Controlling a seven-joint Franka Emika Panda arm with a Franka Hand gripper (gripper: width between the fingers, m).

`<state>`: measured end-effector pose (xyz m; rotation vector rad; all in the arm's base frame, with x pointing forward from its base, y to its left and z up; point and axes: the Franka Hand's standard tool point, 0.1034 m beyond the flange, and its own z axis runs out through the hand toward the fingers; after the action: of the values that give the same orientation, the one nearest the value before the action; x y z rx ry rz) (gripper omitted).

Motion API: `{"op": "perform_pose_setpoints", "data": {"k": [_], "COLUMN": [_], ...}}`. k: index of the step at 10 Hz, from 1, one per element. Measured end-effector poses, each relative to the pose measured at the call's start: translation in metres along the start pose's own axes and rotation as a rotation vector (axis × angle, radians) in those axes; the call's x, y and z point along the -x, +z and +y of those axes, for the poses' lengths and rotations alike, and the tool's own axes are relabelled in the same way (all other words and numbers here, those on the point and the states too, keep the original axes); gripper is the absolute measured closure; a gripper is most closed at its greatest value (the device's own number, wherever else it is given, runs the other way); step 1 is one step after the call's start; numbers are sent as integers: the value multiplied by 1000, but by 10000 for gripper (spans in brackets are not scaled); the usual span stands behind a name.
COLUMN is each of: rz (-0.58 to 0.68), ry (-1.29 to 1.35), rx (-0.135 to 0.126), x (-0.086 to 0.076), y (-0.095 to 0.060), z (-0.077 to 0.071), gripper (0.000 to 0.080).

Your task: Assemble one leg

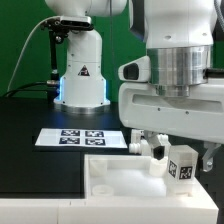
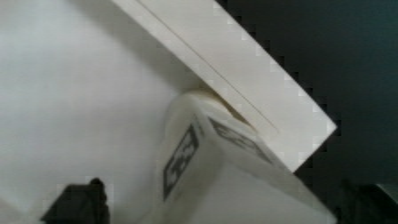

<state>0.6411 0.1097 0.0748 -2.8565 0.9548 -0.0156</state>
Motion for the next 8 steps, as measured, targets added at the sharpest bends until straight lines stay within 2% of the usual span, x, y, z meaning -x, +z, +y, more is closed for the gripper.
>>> {"op": "perform_pose_setpoints", "data": {"k": [3,4,5,6,7,8], "rz": [4,2,2,12,18,19], "ry": [-196,-336,-513,-676,-737,-686], "rx": [-1,15,44,57,53,53], "x": [0,0,-3,-5,-4,-4], "y": [0,0,-3,-4,-4,-4], "z": [-1,0,-1,-3,-6,-5], "gripper": [151,151,151,151,151,151]}}
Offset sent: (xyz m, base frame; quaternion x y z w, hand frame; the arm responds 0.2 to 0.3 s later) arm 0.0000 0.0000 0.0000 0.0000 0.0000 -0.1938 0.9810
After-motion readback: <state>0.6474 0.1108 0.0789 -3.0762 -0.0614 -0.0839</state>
